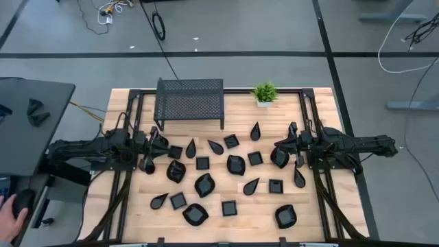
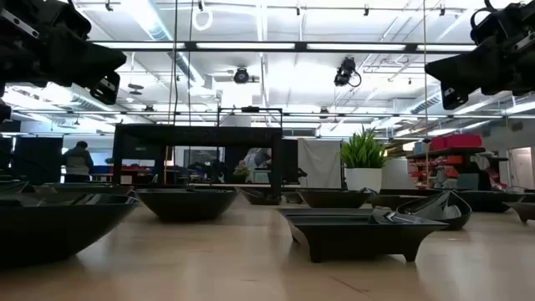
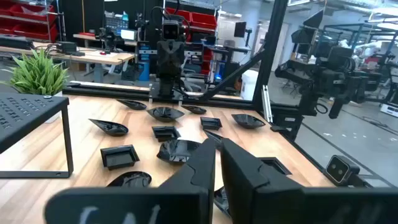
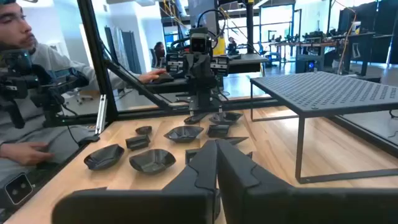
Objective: Pick & Place Mini shaped plates
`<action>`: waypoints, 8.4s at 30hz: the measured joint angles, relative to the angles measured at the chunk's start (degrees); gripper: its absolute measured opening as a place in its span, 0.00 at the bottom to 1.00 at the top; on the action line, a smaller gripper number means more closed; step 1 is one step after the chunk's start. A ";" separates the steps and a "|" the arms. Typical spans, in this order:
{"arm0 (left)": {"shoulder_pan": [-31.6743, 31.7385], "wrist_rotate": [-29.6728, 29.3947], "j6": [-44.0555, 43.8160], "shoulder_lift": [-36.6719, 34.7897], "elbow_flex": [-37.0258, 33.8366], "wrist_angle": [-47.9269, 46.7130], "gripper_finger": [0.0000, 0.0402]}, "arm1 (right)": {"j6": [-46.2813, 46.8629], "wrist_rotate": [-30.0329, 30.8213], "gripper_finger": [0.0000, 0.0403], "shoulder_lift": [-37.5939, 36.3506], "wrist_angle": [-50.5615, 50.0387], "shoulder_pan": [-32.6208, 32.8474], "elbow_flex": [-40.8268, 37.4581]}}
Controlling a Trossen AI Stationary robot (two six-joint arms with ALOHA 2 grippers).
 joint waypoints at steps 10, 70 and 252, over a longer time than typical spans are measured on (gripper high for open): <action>0.02 0.00 0.00 0.02 0.00 0.00 0.08 | 0.00 0.00 0.04 -0.01 0.00 0.00 0.00; -16.77 -38.44 -15.51 39.03 13.72 3.70 0.05 | -0.01 0.00 0.04 -0.01 0.00 0.00 0.00; -14.32 -29.10 -6.70 60.61 30.03 12.44 0.26 | -0.02 -0.02 0.04 -0.02 0.00 0.00 0.00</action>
